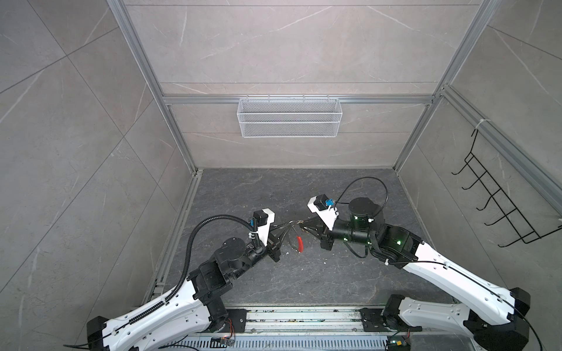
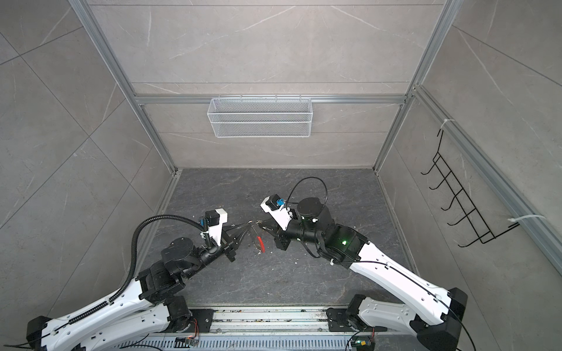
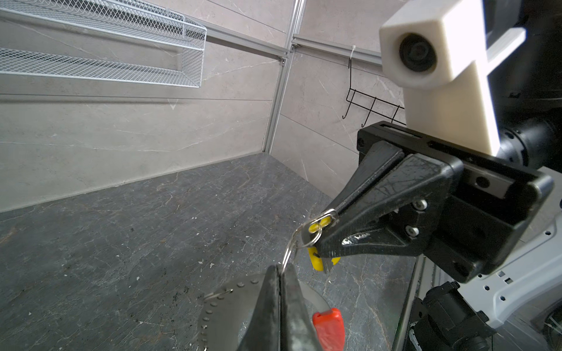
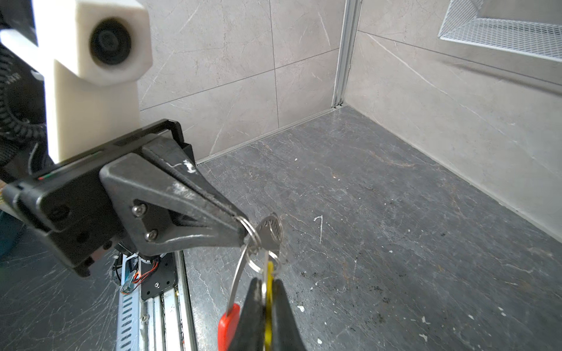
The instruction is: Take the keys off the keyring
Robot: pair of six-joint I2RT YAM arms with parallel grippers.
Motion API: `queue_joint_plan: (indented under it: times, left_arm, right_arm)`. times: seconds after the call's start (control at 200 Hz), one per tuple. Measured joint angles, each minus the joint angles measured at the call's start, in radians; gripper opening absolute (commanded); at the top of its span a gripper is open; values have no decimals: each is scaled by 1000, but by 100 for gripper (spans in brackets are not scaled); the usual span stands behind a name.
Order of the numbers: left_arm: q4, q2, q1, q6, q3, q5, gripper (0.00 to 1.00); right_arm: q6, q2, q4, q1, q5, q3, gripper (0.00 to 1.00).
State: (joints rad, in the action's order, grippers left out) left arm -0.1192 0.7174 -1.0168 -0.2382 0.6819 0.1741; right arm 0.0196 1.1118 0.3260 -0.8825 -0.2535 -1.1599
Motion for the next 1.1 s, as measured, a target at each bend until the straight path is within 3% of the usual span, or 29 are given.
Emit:
queue_joint_plan:
  times: [1.105]
  left_arm:
    - [177, 122, 0, -54, 166, 28, 0]
  right_arm:
    - [90, 29, 77, 0, 78, -84, 0]
